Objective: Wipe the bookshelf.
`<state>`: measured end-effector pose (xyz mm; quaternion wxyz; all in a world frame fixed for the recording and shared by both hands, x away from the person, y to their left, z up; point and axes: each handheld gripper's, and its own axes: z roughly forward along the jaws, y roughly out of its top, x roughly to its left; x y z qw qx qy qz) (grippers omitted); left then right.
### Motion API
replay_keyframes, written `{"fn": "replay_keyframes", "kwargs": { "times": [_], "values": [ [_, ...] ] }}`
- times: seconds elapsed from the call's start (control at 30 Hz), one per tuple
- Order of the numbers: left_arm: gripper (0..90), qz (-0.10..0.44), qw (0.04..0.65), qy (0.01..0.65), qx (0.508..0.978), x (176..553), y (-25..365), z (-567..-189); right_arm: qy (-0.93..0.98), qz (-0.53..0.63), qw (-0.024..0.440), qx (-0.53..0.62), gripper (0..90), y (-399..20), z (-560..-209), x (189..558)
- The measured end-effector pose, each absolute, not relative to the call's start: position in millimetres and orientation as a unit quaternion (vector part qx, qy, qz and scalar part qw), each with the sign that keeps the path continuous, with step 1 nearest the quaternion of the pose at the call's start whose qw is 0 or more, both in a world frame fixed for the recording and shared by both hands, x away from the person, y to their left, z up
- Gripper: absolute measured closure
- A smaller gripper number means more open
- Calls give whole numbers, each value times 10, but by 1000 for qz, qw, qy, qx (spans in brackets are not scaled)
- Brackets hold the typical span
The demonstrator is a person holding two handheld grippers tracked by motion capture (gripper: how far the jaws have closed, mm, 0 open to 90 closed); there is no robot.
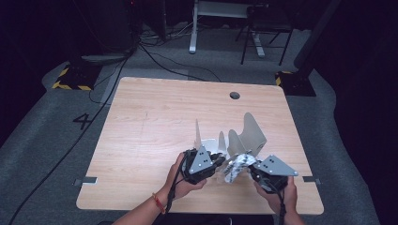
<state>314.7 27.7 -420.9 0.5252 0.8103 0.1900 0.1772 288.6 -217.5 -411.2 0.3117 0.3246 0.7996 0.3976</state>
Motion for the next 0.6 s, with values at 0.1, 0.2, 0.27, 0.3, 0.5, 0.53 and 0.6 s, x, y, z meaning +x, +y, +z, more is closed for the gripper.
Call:
{"fn": "replay_keyframes", "kwargs": {
  "times": [0.1, 0.2, 0.27, 0.3, 0.5, 0.53, 0.6],
  "values": [
    [750, 176, 524, 194, 811, 3140, 283, -4200, 810, 382, 305, 325, 830, -2120, -4228, 2938],
    [691, 175, 523, 195, 811, 3136, 291, -4186, 815, 369, 297, 333, 830, -2131, -4332, 2990],
    [620, 168, 526, 195, 811, 3128, 292, -4177, 819, 359, 295, 337, 830, -2149, -4398, 3018],
    [580, 166, 525, 193, 812, 3124, 285, -4174, 821, 353, 293, 340, 830, -2163, -4430, 3033],
    [425, 167, 524, 188, 814, 3085, 265, -4128, 823, 346, 278, 355, 829, -2232, -4516, 3074],
    [414, 167, 524, 187, 814, 3083, 268, -4119, 823, 346, 279, 353, 828, -2233, -4516, 3071],
    [405, 169, 523, 185, 815, 3079, 270, -4100, 824, 345, 280, 352, 828, -2227, -4516, 3064]
  ]
}}
